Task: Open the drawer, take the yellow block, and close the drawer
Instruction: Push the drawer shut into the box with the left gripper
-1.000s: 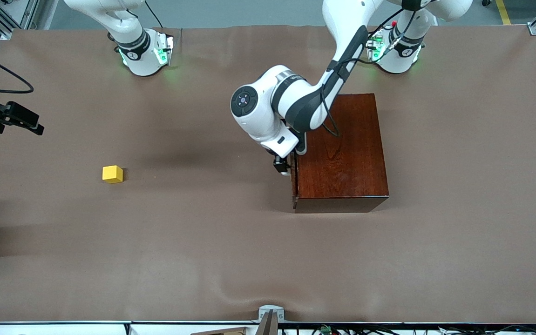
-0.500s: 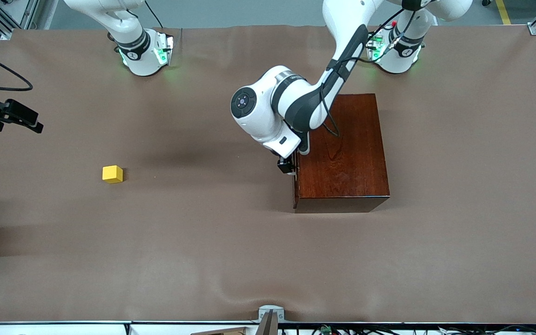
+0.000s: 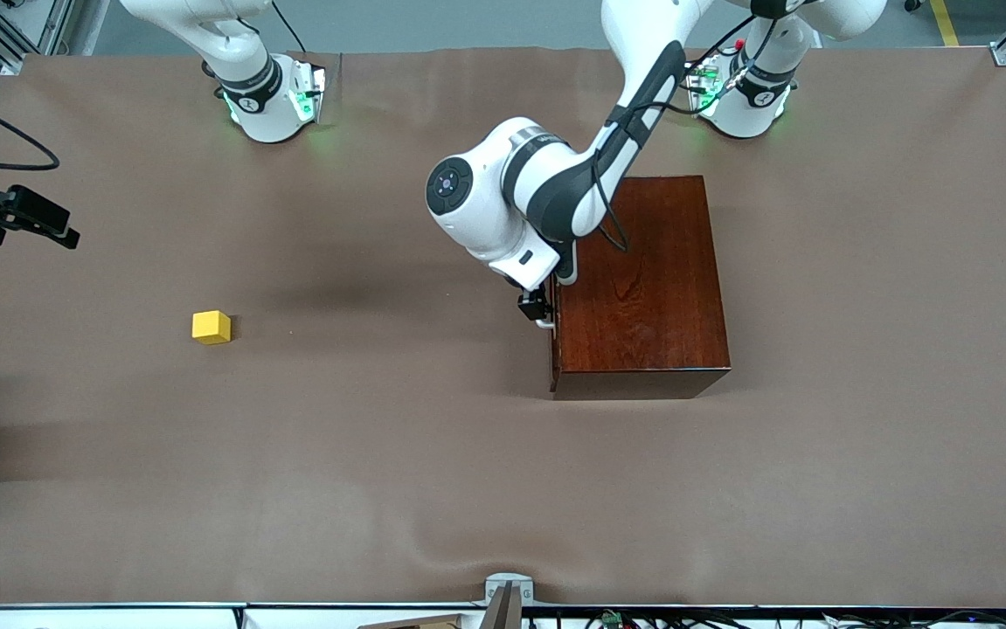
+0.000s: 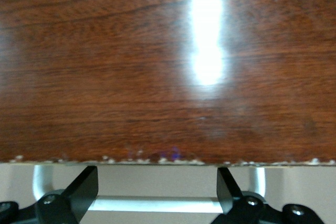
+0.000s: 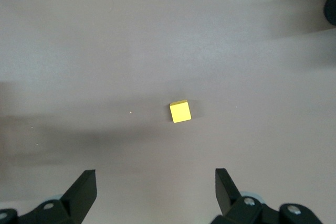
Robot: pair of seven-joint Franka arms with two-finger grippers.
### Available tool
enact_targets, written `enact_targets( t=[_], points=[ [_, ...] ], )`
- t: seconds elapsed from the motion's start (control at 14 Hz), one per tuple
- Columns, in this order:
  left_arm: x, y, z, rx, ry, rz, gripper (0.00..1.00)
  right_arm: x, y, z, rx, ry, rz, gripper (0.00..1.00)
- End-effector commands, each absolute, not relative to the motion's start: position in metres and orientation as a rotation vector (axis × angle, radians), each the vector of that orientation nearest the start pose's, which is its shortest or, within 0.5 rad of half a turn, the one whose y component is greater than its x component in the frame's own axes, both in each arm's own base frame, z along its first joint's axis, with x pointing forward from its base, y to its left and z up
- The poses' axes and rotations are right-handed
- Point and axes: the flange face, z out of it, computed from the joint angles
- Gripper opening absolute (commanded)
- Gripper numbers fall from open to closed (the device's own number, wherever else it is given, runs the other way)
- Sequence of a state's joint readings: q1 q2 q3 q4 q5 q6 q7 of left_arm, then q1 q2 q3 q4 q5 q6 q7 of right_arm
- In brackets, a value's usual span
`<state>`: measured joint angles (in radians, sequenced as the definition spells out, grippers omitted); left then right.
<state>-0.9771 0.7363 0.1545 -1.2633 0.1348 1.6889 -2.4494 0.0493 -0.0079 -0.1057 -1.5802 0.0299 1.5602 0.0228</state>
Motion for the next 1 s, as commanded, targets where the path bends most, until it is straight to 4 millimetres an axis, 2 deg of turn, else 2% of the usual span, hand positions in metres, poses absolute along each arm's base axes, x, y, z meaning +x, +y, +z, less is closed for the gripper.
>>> enact_targets(
  t=[0.0, 0.36, 0.43, 0.64, 0.79, 0.93],
  points=[
    [0.465, -0.522, 0.315, -1.911, -2.041, -0.428, 1.0, 0.543, -0.027, 0.631, -3.116, 0.131, 0.012, 1.0],
    [0.459, -0.531, 0.321, -1.934, -2.041, -0.432, 1.0, 0.543, -0.025, 0.631, -3.116, 0.124, 0.012, 1.0],
    [0.46, -0.53, 0.328, -1.941, -2.046, -0.435, 1.0, 0.544, -0.024, 0.63, -3.118, 0.117, 0.012, 1.0],
    [0.469, -0.521, 0.378, -2.031, -2.049, -0.41, 1.0, 0.544, -0.023, 0.63, -3.118, 0.112, 0.012, 1.0],
    [0.49, -0.497, 0.418, -2.077, -2.078, -0.386, 1.0, 0.544, -0.022, 0.63, -3.12, 0.112, 0.005, 1.0],
    [0.51, -0.47, 0.446, -2.14, -2.052, -0.36, 1.0, 0.544, -0.022, 0.631, -3.12, 0.112, -0.002, 1.0]
  ],
)
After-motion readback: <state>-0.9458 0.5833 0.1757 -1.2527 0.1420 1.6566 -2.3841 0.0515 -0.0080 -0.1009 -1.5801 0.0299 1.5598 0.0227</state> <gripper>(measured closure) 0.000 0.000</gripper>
